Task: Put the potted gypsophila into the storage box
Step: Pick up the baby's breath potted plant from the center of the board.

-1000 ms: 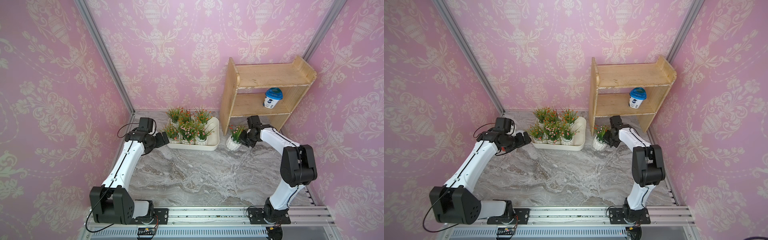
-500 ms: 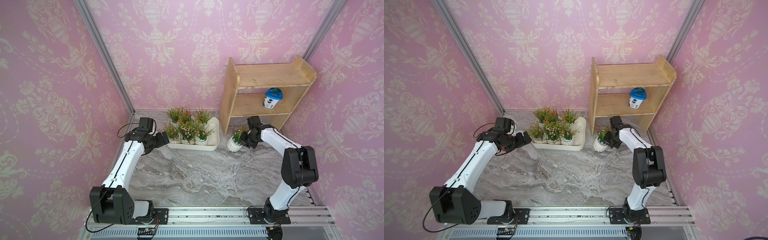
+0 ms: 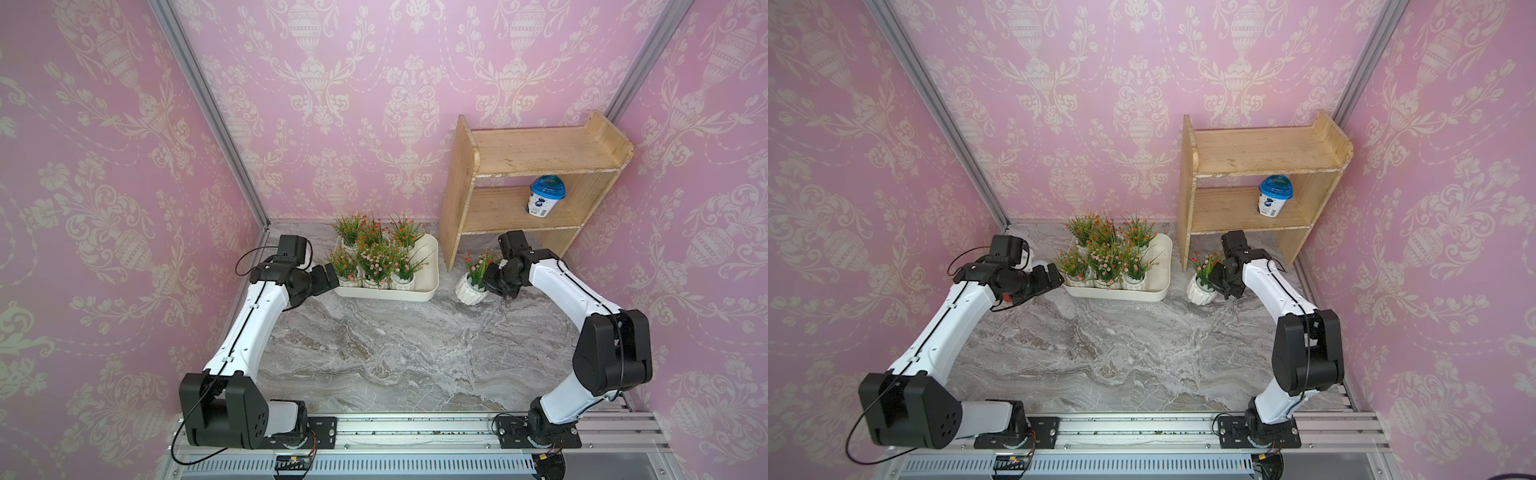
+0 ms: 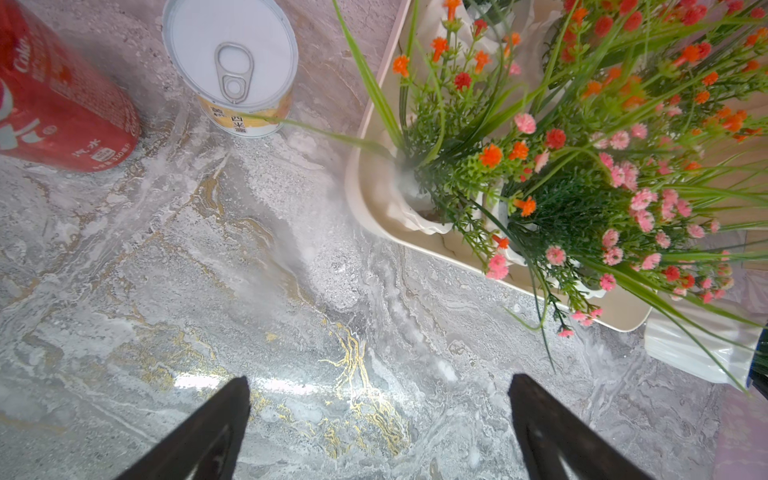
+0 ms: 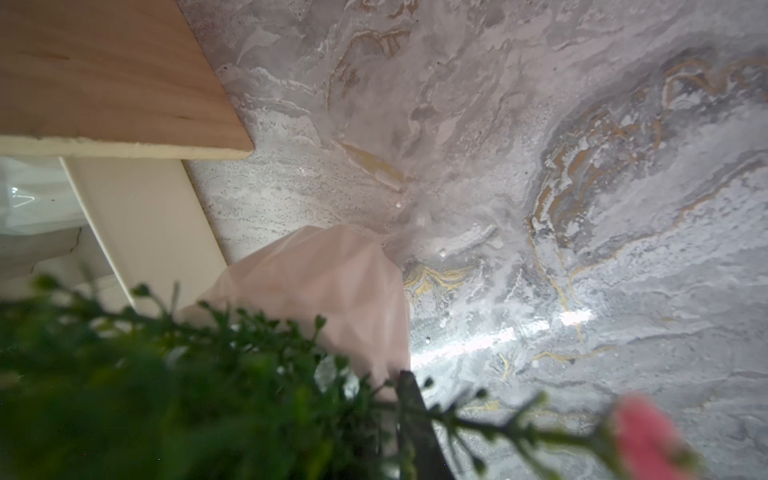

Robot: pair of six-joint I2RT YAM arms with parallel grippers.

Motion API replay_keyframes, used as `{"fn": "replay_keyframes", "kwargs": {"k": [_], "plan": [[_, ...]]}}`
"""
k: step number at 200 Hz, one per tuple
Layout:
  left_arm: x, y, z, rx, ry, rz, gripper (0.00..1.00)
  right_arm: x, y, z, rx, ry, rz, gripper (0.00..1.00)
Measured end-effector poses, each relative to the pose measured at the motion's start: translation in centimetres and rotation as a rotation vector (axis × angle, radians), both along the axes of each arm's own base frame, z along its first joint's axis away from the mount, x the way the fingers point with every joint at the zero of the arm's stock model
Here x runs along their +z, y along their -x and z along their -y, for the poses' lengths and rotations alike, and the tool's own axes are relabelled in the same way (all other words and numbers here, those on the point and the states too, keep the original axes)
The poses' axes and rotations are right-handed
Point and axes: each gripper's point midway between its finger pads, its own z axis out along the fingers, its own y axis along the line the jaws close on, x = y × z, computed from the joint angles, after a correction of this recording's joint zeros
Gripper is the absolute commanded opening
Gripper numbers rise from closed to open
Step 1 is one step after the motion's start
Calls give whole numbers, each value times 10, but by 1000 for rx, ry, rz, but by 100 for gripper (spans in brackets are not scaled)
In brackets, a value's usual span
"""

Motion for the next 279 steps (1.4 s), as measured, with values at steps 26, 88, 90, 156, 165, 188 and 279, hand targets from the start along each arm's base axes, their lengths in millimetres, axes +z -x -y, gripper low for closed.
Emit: {"fn": "replay_keyframes", "kwargs": {"k": [26, 88, 90, 156, 165, 188, 279], "plan": [[0, 0, 0, 0, 1, 1, 99, 12, 8, -6, 30, 11, 15, 10], [-1, -3, 3, -8, 17, 2, 99, 58, 2, -47, 143, 9, 103, 9], [-1, -3, 3, -7, 17, 2, 99, 60, 1, -49, 146, 8, 108, 9], [0, -2, 2, -6, 16, 5, 99, 77, -37, -102, 246, 5, 153, 10], [2, -2, 2, -5, 16, 9, 99, 77, -43, -110, 266, 11, 156, 10], [6, 0, 0, 1, 16, 21, 99, 76, -56, -123, 293, 28, 159, 10], [11, 5, -14, 38, 13, 31, 99, 74, -88, -140, 327, 82, 141, 9]]}}
